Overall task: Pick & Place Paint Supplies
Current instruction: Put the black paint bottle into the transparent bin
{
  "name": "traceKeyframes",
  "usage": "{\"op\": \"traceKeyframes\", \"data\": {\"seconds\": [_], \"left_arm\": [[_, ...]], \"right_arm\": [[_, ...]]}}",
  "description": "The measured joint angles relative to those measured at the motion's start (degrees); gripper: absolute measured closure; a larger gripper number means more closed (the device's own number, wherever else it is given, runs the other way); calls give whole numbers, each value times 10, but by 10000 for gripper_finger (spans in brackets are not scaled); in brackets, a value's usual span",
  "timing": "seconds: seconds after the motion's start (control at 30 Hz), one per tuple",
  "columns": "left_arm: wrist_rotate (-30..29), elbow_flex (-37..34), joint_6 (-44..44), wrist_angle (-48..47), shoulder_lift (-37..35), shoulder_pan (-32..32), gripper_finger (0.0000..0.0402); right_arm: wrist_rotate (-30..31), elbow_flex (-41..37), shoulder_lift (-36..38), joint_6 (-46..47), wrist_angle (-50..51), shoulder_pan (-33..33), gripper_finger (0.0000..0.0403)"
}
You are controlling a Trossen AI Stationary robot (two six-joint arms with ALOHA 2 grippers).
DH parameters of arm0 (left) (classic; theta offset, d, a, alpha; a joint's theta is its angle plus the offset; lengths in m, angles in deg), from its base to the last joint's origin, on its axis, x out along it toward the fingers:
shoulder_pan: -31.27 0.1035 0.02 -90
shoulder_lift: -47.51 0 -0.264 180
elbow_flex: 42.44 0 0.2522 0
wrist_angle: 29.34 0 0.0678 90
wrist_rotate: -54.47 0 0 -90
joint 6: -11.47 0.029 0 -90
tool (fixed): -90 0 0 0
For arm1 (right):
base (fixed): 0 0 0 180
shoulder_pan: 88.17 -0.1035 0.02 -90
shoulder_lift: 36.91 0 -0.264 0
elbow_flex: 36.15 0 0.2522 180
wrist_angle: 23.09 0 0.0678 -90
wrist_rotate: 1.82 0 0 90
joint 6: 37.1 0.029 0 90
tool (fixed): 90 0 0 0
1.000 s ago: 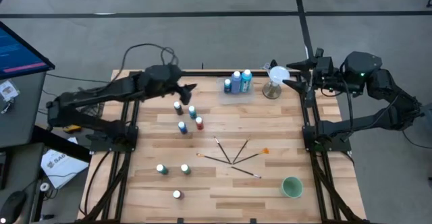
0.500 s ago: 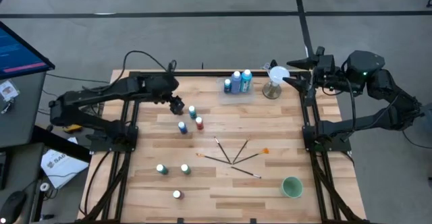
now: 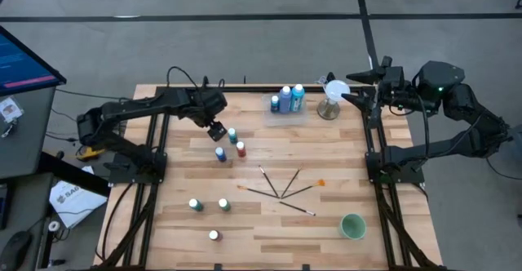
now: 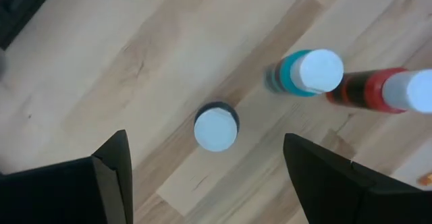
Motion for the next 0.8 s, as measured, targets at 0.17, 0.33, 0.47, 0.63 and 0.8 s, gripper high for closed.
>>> {"op": "traceKeyframes", "data": {"seconds": [0.17,0.33,0.47,0.63,0.8], "left_arm": [[-7,0,17,0,9,0,147],[-34,0,31,-2,9,1,147],[-28,0,46,-1,10,9,147],[-15,0,58,2,24,12,147],[11,0,74,3,54,11,147]], "right_arm": [[0,0,0,0,0,0,137],[0,0,0,0,0,0,137],[0,0,0,0,0,0,137],[0,0,0,0,0,0,137],[0,0,0,0,0,0,137]]}}
